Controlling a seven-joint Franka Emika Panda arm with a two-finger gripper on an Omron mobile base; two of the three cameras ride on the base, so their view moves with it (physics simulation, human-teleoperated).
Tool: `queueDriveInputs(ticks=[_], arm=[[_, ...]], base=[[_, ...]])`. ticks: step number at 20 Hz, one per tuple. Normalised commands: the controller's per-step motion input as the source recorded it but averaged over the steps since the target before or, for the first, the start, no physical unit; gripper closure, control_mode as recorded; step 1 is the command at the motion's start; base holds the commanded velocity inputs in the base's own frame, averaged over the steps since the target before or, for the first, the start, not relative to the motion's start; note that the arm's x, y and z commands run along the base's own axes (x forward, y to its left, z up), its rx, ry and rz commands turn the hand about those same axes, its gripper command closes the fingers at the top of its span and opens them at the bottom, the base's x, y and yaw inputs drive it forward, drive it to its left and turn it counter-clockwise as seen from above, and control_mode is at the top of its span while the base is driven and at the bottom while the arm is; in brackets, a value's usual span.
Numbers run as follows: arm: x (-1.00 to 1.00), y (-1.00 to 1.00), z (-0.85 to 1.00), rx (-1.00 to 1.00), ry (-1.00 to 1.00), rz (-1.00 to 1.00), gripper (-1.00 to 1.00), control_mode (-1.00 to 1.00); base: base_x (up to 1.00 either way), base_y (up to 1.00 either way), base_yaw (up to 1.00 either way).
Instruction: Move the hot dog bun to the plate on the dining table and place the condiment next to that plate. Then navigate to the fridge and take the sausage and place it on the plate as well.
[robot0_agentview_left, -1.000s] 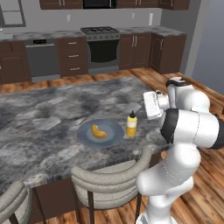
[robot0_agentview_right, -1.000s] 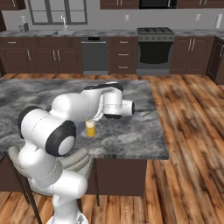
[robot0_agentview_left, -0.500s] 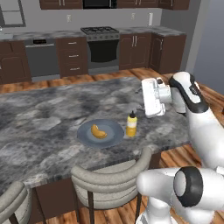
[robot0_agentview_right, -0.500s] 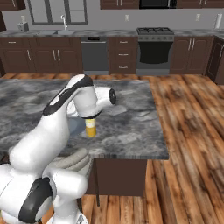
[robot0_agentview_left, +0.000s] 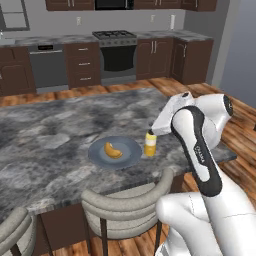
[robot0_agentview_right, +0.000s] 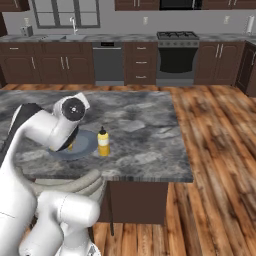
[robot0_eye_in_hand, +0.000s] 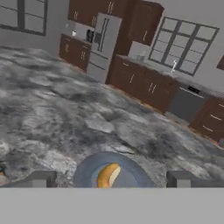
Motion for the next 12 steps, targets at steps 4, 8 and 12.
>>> queueDriveInputs(ticks=[4,8,12], arm=[[-0.37,-0.13,0.18,0.00,0.62,-0.55,-1.00,-1.00],[-0.65,-0.22,0.02,-0.01,0.53,-0.47,-1.00,-1.00],[-0.80,-0.13,0.00,-0.05,0.38,-0.37,-1.00,-1.00]], base=[[0.00,0.00,0.00],[0.00,0.00,0.00],[0.00,0.00,0.00]])
